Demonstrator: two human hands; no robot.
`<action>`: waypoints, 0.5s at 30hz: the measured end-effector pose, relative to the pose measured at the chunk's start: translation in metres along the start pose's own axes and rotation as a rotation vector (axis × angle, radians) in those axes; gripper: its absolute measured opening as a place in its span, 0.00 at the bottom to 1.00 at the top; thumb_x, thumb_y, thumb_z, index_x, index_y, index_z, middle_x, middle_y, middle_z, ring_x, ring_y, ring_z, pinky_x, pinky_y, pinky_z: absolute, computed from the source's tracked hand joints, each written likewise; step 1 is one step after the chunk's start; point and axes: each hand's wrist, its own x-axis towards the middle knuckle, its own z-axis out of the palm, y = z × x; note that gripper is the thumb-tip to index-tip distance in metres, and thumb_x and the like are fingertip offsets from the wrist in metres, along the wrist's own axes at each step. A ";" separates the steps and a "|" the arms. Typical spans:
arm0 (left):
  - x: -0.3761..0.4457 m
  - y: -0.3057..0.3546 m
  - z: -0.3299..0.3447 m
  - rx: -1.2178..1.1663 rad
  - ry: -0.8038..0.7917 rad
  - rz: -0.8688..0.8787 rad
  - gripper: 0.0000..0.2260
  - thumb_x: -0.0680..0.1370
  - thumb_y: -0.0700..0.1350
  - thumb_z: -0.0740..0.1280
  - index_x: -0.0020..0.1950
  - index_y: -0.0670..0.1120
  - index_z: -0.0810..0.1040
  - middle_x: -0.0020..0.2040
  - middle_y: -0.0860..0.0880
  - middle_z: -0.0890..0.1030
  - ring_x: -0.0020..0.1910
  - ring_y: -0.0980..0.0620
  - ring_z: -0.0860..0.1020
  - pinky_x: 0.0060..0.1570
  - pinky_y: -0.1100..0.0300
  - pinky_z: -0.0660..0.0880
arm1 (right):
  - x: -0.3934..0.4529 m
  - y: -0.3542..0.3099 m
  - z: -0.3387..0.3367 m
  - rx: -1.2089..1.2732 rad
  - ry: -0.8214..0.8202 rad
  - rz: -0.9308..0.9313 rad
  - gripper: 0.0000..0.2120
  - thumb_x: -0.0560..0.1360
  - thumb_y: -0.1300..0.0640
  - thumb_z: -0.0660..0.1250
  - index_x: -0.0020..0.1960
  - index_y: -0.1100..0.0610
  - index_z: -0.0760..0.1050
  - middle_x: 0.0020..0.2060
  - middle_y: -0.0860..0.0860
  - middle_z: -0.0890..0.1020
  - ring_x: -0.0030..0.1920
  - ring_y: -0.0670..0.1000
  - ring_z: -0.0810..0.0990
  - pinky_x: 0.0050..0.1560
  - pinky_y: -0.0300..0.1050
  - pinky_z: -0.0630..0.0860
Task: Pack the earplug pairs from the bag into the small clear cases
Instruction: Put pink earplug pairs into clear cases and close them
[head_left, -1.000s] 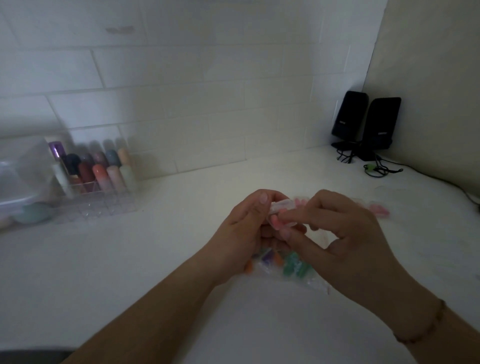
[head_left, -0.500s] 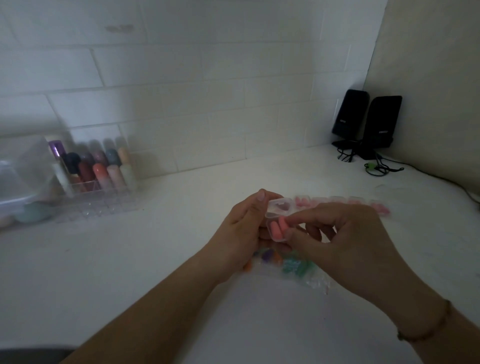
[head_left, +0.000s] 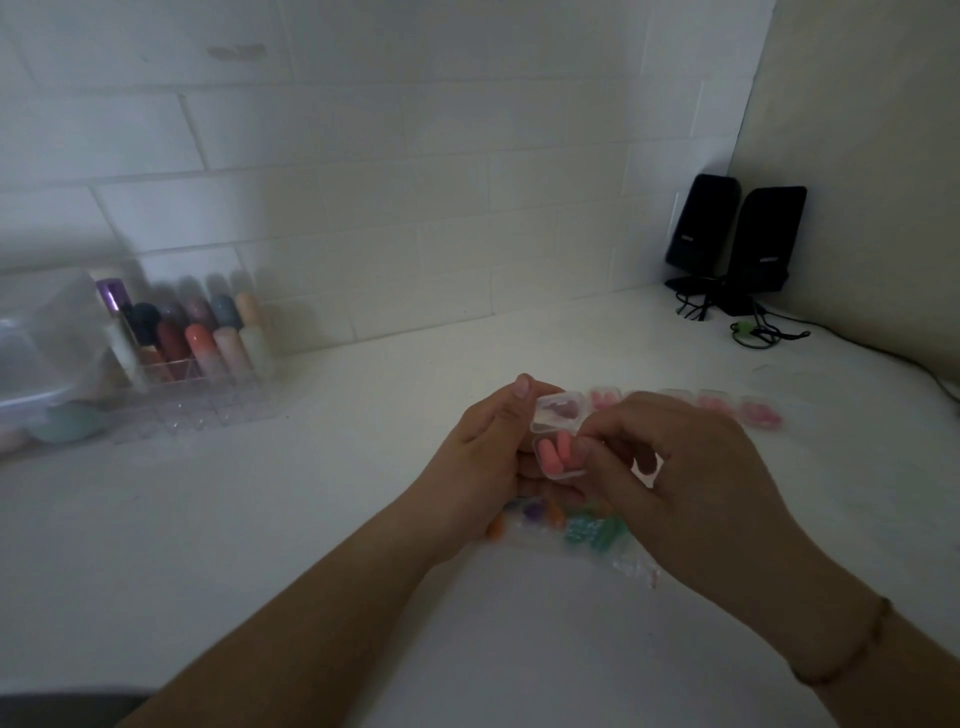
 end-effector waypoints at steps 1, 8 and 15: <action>0.000 0.000 0.000 0.004 -0.003 0.001 0.24 0.76 0.63 0.56 0.53 0.44 0.77 0.39 0.39 0.82 0.32 0.43 0.81 0.31 0.60 0.76 | 0.000 0.000 -0.001 0.019 0.017 0.000 0.05 0.74 0.51 0.68 0.39 0.47 0.78 0.30 0.42 0.71 0.34 0.44 0.72 0.35 0.38 0.67; -0.002 0.002 0.001 -0.020 -0.027 -0.003 0.23 0.76 0.62 0.55 0.53 0.43 0.75 0.38 0.41 0.82 0.32 0.46 0.81 0.30 0.61 0.76 | 0.001 -0.004 -0.005 0.114 0.012 -0.009 0.07 0.70 0.43 0.64 0.41 0.40 0.82 0.28 0.43 0.74 0.32 0.42 0.73 0.33 0.31 0.65; -0.001 0.001 0.001 -0.051 -0.052 0.001 0.24 0.74 0.64 0.58 0.52 0.46 0.78 0.39 0.40 0.84 0.34 0.44 0.83 0.31 0.61 0.76 | 0.001 0.000 -0.006 -0.101 0.005 -0.030 0.10 0.75 0.46 0.59 0.43 0.45 0.79 0.31 0.39 0.71 0.34 0.40 0.68 0.35 0.32 0.64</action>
